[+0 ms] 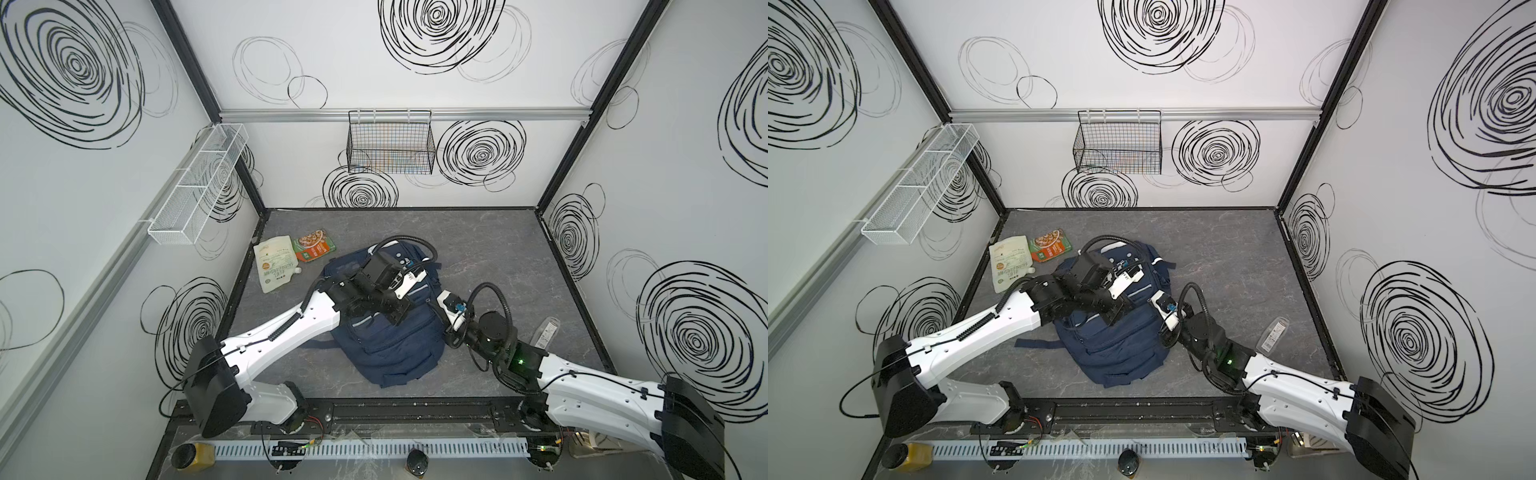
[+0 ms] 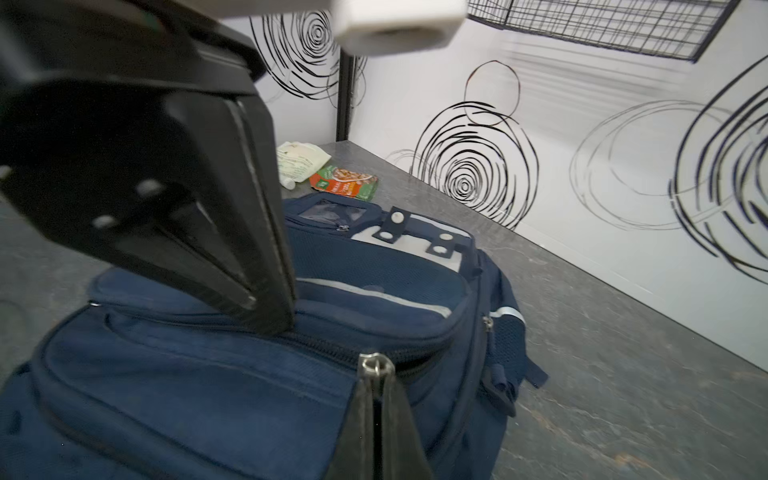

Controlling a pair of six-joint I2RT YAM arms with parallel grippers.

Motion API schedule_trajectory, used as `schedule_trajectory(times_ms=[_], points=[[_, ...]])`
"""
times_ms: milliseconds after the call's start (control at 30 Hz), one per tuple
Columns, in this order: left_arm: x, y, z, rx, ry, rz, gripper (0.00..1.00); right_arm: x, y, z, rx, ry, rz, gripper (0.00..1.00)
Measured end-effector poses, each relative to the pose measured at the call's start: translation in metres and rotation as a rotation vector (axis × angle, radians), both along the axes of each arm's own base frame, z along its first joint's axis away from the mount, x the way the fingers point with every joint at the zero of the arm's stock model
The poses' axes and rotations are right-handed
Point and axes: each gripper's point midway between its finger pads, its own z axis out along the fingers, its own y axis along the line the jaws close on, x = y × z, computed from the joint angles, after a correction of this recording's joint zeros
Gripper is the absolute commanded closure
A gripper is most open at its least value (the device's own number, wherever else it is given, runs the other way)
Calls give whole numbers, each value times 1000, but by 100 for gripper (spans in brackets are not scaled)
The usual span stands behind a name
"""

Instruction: Pack the student bag

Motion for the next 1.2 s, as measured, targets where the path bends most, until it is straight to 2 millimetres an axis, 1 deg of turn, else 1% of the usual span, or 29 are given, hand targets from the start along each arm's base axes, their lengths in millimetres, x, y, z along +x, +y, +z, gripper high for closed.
schedule_trajectory(times_ms=[233,333,533,700,833,933,1067,1200], points=[[3,-9,6,-121,126,47,100,-15,16,5,101,115,90,100],[6,-8,4,-138,176,77,100,-14,18,2,110,143,78,100],[16,-4,6,-148,237,153,100,-4,25,2,107,147,17,100],[22,-6,12,-182,263,172,100,2,22,5,113,151,-55,100],[23,-14,22,-237,264,151,100,2,11,13,147,142,-85,100],[21,-20,28,-280,280,137,100,-2,4,17,166,93,-61,100],[20,-21,27,-293,313,157,100,-3,7,14,144,66,-37,100],[27,-18,23,-289,330,202,100,-7,22,8,112,60,-17,100]])
